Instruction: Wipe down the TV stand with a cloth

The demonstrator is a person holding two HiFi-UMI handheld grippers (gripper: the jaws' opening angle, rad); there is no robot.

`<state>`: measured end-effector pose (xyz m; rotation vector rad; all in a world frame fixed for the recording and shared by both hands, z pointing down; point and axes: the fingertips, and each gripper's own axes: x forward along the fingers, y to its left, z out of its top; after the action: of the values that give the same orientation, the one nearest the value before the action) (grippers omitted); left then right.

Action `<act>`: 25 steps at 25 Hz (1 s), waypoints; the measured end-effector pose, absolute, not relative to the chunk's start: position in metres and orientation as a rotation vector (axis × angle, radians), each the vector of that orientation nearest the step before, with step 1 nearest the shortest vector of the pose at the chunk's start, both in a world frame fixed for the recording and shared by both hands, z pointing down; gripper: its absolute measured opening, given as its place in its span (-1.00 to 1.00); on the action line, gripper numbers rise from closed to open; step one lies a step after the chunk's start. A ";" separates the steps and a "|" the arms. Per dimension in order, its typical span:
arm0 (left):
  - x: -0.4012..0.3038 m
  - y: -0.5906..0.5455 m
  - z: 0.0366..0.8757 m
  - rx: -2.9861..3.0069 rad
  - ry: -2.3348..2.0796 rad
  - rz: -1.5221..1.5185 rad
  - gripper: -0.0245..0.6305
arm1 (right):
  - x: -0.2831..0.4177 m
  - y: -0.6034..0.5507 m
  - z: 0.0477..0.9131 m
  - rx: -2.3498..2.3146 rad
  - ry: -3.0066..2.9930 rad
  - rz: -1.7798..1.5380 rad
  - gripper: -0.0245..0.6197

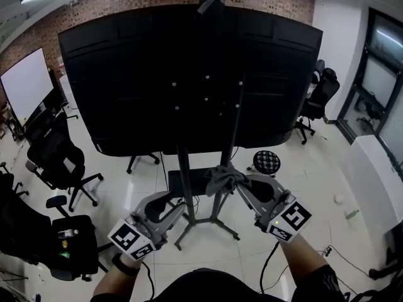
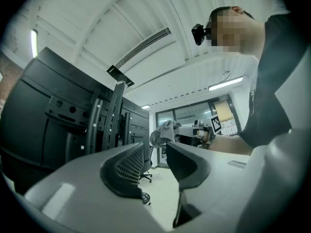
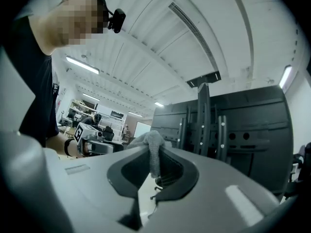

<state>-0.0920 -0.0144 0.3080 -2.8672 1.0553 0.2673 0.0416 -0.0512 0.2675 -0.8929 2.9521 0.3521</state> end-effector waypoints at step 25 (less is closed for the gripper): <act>-0.075 -0.112 0.110 -2.623 0.708 0.258 -0.36 | 0.015 -0.235 -0.042 -1.179 2.716 0.964 -0.86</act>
<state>-0.0748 -0.1116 0.1098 -2.6234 0.7083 0.2583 0.0150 -0.2346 -0.0421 -1.1792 2.7156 0.9643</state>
